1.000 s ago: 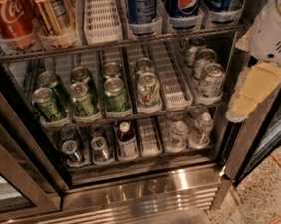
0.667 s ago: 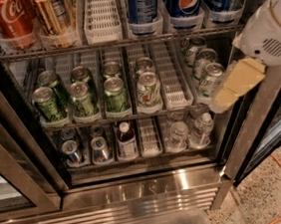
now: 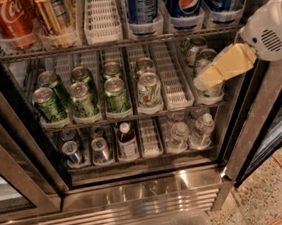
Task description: Pick pepsi can from top shelf of fridge
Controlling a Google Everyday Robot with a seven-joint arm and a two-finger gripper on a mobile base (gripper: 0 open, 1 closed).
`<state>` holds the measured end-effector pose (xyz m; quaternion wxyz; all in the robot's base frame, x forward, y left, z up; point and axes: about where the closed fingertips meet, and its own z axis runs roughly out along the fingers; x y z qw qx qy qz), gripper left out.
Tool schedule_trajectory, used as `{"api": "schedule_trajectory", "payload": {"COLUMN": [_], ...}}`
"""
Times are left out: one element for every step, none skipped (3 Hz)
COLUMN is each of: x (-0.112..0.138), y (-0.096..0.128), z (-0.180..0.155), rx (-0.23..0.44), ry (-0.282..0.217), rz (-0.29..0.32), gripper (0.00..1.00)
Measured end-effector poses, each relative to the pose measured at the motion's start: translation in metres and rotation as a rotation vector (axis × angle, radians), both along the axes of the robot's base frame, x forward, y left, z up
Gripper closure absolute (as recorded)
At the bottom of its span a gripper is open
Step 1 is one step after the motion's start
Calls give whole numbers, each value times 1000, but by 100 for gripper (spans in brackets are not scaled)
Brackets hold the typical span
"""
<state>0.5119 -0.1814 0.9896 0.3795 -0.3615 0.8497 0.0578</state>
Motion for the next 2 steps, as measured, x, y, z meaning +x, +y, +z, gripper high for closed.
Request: {"api": "schedule_trajectory", "payload": {"x": [6, 6], "y": [3, 3], "z": [22, 22], "rx": [117, 117], "ry": [-96, -96], "rz": [-86, -86], "gripper": [0, 0]}}
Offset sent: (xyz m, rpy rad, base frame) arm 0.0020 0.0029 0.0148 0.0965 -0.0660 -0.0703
